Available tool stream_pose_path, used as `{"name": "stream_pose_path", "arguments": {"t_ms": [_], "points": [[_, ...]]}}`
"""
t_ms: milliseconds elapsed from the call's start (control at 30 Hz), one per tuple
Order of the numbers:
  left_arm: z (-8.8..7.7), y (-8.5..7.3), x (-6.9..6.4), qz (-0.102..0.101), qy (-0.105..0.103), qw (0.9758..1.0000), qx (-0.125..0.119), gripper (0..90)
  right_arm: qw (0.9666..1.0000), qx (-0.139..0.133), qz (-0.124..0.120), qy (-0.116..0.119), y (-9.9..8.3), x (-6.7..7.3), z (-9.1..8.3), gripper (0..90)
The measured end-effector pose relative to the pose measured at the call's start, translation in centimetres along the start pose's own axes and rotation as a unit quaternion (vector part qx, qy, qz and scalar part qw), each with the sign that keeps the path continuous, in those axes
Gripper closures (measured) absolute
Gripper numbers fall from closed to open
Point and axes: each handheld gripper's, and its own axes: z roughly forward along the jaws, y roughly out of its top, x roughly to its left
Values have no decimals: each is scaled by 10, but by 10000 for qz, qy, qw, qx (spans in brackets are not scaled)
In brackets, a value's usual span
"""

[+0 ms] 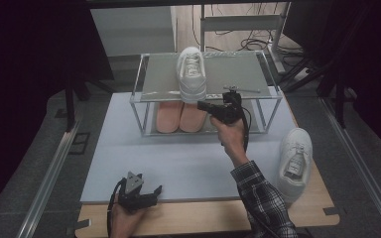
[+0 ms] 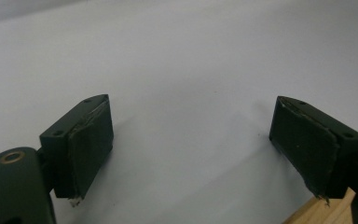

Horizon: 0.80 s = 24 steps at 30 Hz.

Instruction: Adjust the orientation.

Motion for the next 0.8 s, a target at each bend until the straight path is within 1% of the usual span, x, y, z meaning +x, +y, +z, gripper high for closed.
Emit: {"name": "stream_pose_path", "arguments": {"t_ms": [100,200,233,400,533,633,733,800], "points": [[0,0,0,7,4,10000,6,135,10000,6,11,-19,1,2,4,900],[0,0,0,2,4,10000,1,135,9998,27,-120,-140,2,6,10,900],[0,0,0,-4,5,10000,-4,135,9998,33,-110,-159,3,7,12,900],[0,0,0,3,6,10000,1,134,10000,-20,20,-6,2,5,19,900],[0,0,0,-2,5,10000,-3,135,10000,11,-15,-26,3,6,19,899],[0,0,0,-2,5,10000,-6,135,10000,56,36,27,3,6,18,889],[0,0,0,6,5,10000,3,135,9999,91,39,92,0,6,18,885],[0,0,0,8,6,10000,3,135,9999,116,9,84,-1,7,18,875]]}}
